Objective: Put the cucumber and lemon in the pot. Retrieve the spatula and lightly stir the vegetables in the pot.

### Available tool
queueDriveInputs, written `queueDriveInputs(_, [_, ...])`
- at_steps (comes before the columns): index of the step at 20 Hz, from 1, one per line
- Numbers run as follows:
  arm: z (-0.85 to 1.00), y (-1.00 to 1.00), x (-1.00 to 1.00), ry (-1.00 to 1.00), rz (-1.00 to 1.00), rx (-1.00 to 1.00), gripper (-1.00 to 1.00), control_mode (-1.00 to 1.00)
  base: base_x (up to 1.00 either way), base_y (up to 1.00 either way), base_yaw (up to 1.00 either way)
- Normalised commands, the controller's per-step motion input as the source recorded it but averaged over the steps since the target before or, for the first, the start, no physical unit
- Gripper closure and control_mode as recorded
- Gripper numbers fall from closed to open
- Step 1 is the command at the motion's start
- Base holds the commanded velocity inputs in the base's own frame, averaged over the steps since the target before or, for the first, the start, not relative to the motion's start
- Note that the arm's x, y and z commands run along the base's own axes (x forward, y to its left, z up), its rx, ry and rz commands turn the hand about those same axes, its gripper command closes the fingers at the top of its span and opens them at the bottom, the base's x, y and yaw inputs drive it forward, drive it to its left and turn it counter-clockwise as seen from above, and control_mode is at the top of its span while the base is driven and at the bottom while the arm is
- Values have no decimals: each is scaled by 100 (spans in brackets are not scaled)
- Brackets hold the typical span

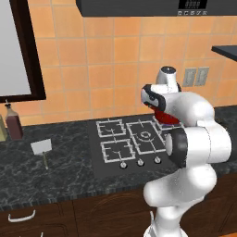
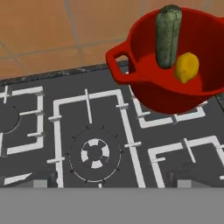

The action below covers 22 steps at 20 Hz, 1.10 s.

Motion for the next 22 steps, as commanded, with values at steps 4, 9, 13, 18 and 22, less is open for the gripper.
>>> queueDriveInputs(4, [80,86,-92,10,1,0,-100,-100,0,0,0])
queueDriveInputs(9, [55,78,-82,14,4,0,-100,-100,0,0,0])
queueDriveInputs(13, [7,70,-51,16,5,0,-100,-100,0,0,0])
queueDriveInputs(18, [0,48,-21,20,24,0,-100,-100,0,0,0])
queueDriveInputs(22, [-3,23,5,25,60,0,-100,-100,0,0,0])
